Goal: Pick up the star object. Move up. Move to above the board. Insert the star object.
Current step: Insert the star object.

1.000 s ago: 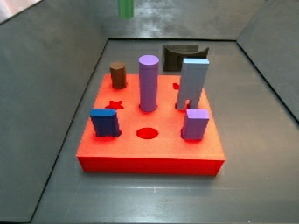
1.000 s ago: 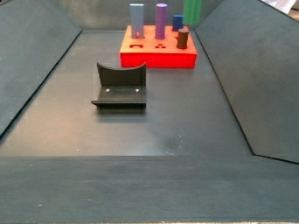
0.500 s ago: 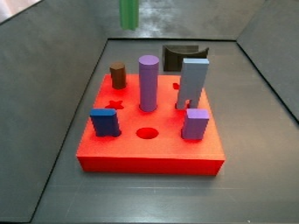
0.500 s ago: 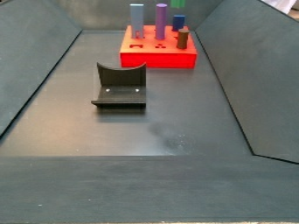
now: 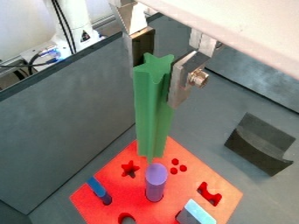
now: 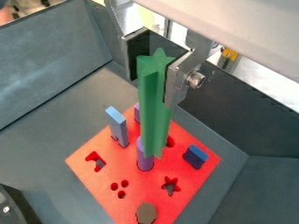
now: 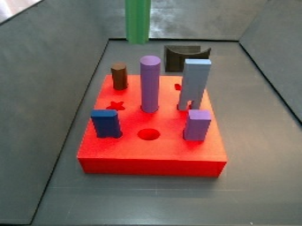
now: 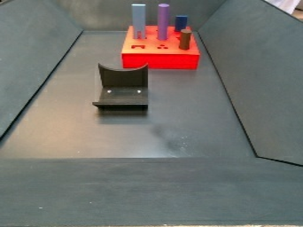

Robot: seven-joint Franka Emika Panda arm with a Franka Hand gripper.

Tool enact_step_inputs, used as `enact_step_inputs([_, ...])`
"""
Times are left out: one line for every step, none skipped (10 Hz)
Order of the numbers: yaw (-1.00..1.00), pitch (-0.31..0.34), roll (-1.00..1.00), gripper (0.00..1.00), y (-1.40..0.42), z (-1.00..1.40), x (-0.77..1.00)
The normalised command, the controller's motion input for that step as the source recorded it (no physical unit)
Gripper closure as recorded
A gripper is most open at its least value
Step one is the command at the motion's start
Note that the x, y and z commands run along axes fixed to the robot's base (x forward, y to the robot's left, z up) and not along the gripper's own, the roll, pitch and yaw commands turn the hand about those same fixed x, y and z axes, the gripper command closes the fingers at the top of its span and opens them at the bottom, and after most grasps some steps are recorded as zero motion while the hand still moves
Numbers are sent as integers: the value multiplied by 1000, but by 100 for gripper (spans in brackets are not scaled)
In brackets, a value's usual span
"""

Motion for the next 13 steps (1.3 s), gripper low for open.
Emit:
enact_step_inputs([0, 0, 0, 100, -54, 0, 0])
enact_step_inputs([-343, -83, 110, 100, -154, -154, -649])
enact_step_inputs([-937, 17, 79, 100, 0, -403, -183])
enact_step_inputs([-960, 60, 130, 100, 0, -294, -117])
enact_step_inputs([0, -21, -10, 100, 0, -86, 0])
enact_step_inputs([-1000, -16, -33, 100, 0, -506, 0])
enact_step_inputs([-1000, -29, -30, 100, 0, -491, 0])
enact_step_inputs([-994, -81, -69, 100, -17, -529, -6])
enact_step_inputs([-520, -30, -129, 100, 0, -269, 0])
enact_step_inputs([0, 0, -13, 100, 23, -83, 0])
enact_step_inputs([-531, 0, -91, 100, 0, -591, -397])
enact_step_inputs([-537, 0, -60, 100, 0, -460, -309])
enact_step_inputs([0, 0, -6, 100, 0, 0, 0])
